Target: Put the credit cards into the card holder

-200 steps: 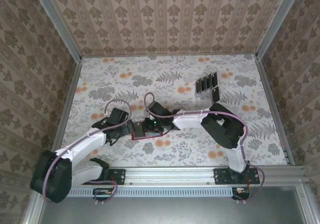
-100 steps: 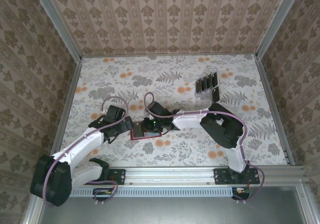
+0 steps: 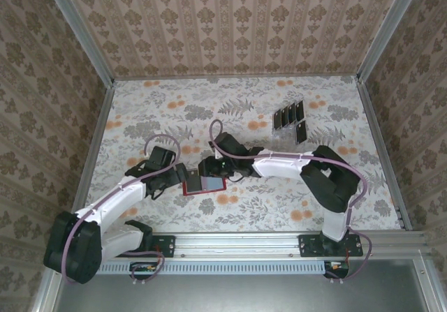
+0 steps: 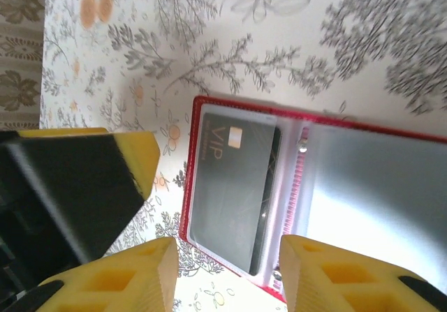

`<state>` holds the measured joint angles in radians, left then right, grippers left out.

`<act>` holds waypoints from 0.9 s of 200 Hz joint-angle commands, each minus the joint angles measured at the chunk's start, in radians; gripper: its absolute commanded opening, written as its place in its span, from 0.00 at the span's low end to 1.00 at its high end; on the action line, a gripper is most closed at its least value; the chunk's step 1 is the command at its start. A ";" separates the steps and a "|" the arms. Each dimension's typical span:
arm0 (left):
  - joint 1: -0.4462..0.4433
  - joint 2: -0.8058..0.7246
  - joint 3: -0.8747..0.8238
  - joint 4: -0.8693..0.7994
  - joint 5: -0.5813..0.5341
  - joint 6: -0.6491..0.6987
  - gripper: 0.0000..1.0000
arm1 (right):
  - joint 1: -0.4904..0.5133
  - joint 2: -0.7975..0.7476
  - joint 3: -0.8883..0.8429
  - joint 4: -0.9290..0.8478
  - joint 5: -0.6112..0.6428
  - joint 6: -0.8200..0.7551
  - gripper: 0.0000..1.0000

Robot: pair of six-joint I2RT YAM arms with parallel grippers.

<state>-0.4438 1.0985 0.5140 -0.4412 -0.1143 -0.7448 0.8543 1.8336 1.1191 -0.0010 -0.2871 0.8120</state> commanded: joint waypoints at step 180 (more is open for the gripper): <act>-0.251 -0.027 -0.027 0.053 -0.156 -0.081 1.00 | 0.000 0.163 0.230 -0.372 0.183 -0.286 0.44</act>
<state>-0.6868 1.0946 0.5026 -0.3897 -0.2340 -0.8112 0.8509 1.9480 1.3293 -0.3477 -0.1013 0.5224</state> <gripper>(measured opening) 0.997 0.441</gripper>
